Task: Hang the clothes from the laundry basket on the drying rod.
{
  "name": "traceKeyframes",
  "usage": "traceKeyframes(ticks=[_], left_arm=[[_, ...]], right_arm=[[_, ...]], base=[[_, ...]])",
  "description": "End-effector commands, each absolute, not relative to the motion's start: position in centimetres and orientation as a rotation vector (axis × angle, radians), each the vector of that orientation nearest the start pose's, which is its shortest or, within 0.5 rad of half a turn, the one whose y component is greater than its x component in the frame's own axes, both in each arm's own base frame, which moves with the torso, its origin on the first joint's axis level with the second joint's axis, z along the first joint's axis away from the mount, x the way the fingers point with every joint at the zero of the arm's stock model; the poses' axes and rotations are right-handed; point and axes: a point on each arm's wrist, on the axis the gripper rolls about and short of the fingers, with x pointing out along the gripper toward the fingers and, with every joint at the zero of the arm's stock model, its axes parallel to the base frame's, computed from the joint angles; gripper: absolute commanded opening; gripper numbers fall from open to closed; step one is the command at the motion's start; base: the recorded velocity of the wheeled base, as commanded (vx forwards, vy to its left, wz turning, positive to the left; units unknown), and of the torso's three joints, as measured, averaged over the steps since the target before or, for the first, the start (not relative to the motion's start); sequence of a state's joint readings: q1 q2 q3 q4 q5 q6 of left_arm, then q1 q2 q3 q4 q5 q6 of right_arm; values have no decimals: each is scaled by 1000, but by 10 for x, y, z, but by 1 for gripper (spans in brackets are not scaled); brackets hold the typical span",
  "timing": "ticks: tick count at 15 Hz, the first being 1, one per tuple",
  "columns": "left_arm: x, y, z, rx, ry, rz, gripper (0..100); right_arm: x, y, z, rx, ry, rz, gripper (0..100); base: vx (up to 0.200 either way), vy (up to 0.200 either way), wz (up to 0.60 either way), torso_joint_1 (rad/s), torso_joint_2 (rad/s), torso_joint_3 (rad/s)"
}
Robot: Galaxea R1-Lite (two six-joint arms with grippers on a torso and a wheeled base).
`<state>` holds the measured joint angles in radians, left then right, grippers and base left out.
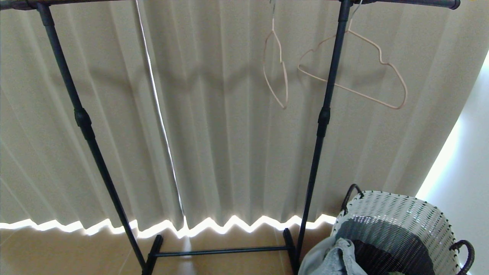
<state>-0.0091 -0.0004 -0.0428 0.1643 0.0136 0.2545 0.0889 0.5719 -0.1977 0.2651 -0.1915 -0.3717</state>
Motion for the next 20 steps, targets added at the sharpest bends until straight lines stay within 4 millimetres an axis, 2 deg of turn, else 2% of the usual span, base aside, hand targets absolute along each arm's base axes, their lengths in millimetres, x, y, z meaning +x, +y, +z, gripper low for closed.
traceKeyframes(ticks=[1, 3, 5, 7, 12, 13, 17, 20], left_arm=[[-27, 1, 71, 256, 121, -11, 100], [-27, 1, 71, 256, 121, -11, 100], [-27, 1, 71, 256, 121, -11, 100], [-27, 1, 71, 256, 121, -11, 100], [-27, 1, 71, 256, 121, -11, 100], [-27, 1, 71, 256, 121, -11, 100], [-27, 1, 71, 256, 121, -11, 100], [-27, 1, 71, 256, 121, -11, 100]], right_arm=[[58, 0, 99, -594, 906, 101, 100], [73, 2, 94, -636, 979, 151, 100], [97, 5, 84, -665, 1047, 193, 100], [114, 9, 74, -678, 1056, 213, 100], [127, 18, 69, -689, 1065, 306, 100], [137, 22, 63, -695, 1091, 331, 100], [157, 25, 48, -702, 1103, 323, 100], [166, 25, 39, -724, 1122, 291, 100]], base=[[0, 0, 0, 0, 0, 0], [0, 0, 0, 0, 0, 0], [0, 0, 0, 0, 0, 0], [0, 0, 0, 0, 0, 0], [0, 0, 0, 0, 0, 0], [0, 0, 0, 0, 0, 0], [0, 0, 0, 0, 0, 0], [0, 0, 0, 0, 0, 0]])
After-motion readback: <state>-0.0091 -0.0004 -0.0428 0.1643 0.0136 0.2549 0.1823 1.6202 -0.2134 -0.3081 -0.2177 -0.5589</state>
